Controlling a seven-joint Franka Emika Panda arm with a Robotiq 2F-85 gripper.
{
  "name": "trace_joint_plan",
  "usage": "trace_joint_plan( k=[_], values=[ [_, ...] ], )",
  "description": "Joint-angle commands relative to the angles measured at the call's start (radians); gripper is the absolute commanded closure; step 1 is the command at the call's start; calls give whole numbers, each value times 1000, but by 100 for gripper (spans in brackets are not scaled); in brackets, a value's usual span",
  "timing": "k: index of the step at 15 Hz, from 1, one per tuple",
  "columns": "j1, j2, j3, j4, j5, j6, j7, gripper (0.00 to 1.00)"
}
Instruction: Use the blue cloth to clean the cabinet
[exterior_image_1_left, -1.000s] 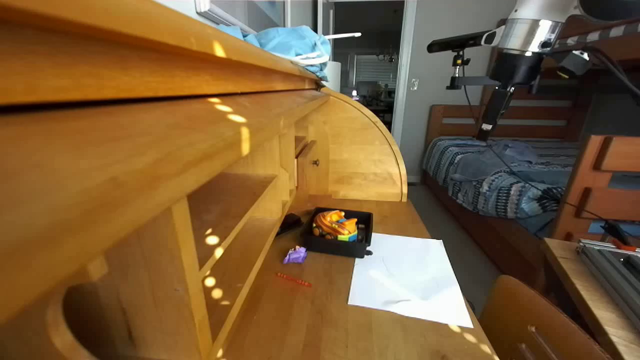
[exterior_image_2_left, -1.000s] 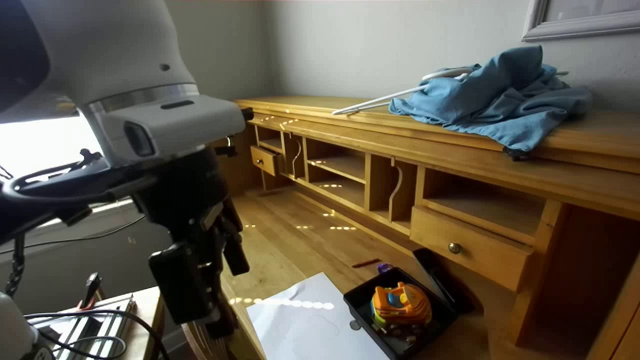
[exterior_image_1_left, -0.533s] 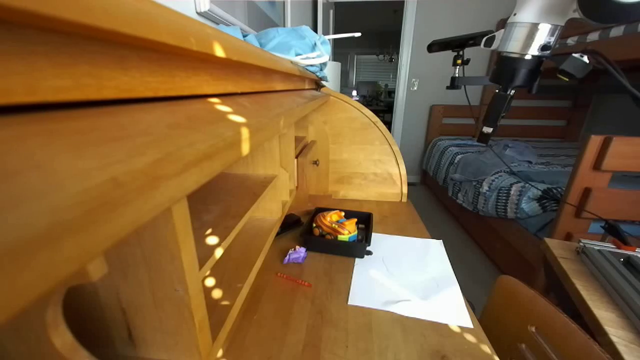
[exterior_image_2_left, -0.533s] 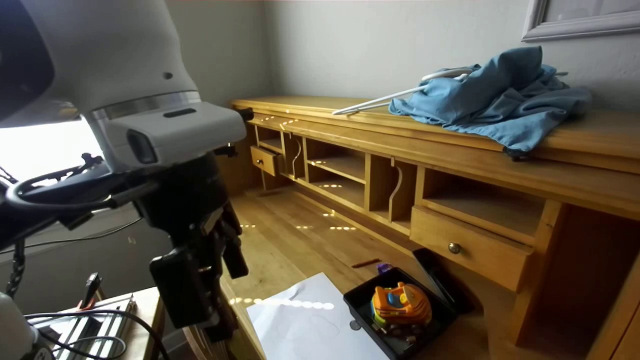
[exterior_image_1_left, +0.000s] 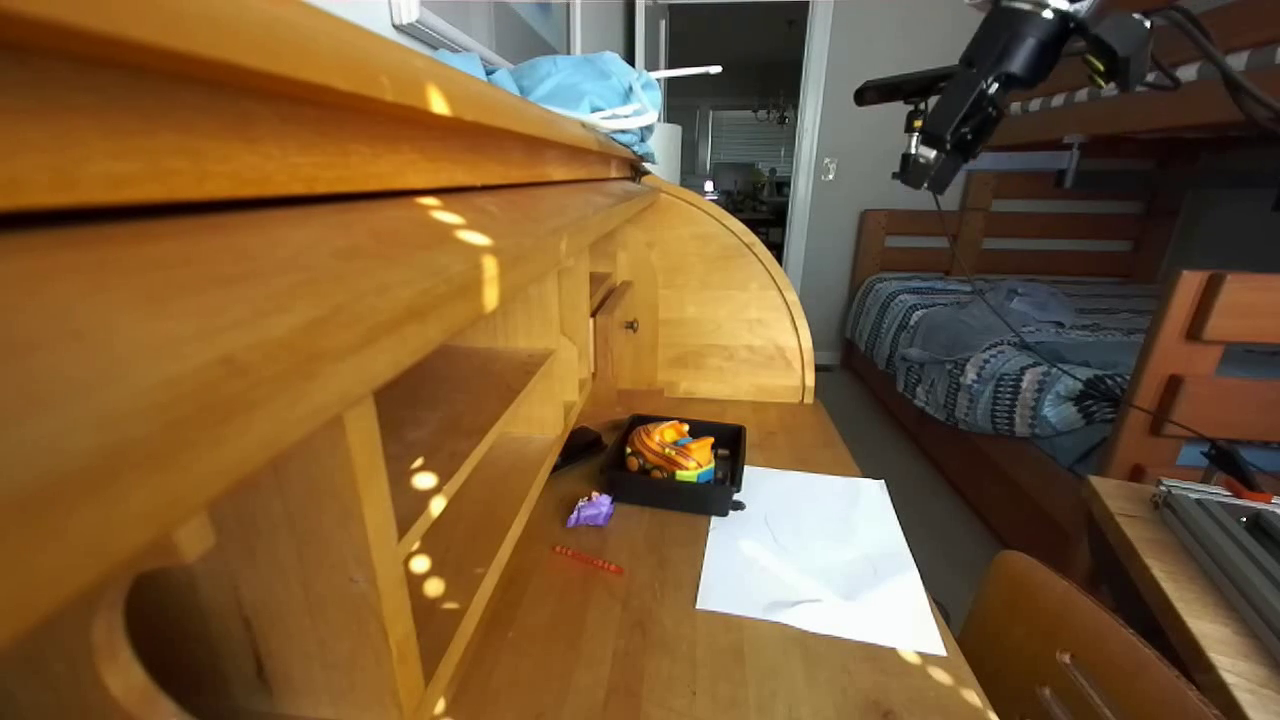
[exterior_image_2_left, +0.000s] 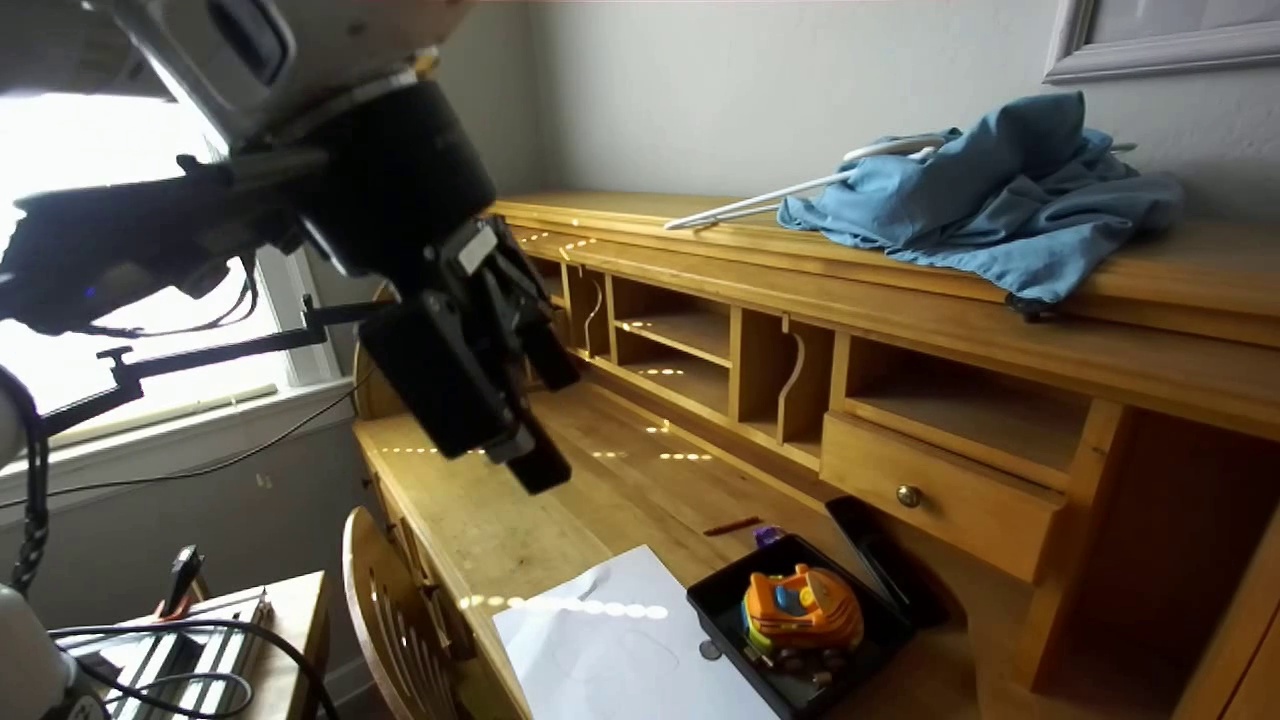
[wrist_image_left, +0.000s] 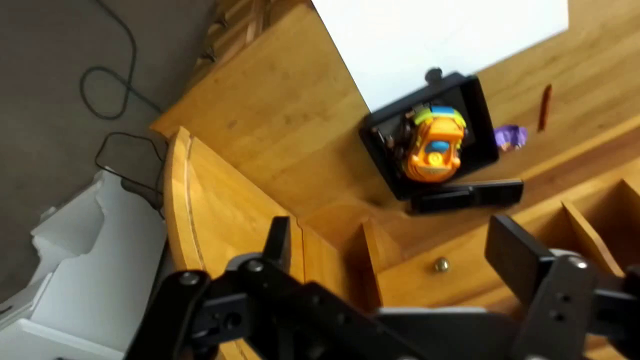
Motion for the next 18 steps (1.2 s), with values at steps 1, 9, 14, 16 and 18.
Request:
trace_joint_plan(
  k=[1,9,14,16,18],
  values=[
    [42,-21,-29,71,108,62,13,0],
    [154,93,8,342,281,253,80,0],
    [152,282,61,547,264,304,175,0],
    [137,362,71,652,246,245,206,0],
    [149,291,67,554,253,286,169,0]
  ],
)
